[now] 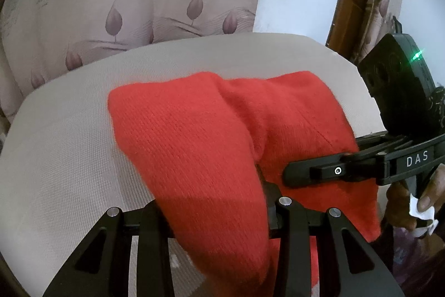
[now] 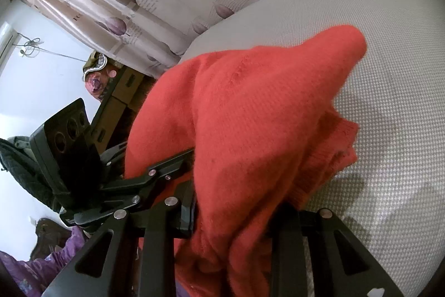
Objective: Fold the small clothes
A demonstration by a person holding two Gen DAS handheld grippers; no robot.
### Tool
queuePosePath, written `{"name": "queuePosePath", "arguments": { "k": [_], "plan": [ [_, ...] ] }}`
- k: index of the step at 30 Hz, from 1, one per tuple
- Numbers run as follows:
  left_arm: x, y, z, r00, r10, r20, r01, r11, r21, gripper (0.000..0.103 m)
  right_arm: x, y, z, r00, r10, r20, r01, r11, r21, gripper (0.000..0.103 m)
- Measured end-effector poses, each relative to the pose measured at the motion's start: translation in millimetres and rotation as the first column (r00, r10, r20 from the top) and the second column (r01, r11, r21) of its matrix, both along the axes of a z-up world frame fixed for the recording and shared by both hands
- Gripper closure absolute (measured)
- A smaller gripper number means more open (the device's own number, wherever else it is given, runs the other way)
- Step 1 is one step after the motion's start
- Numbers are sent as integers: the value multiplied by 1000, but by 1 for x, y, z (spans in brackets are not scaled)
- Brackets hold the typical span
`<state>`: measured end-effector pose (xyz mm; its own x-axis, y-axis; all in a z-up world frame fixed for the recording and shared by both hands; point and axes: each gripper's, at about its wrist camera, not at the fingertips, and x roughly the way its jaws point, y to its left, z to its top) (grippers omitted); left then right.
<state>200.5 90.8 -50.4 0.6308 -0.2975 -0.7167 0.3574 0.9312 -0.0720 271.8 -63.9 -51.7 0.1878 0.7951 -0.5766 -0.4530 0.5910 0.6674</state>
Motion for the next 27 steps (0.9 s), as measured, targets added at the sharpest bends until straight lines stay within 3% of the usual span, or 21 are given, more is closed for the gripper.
{"name": "queuePosePath", "arguments": {
  "k": [17,27],
  "plan": [
    [-4,4,-23,999,18,44,-18,1000,4,57,-3,-6,-16,1000,11,7,-10,999,-41,77],
    [-12,5,-30,995,71,69,-72,997,19,44,-10,1,-15,995,32,94,-18,989,-144,75]
  ]
}}
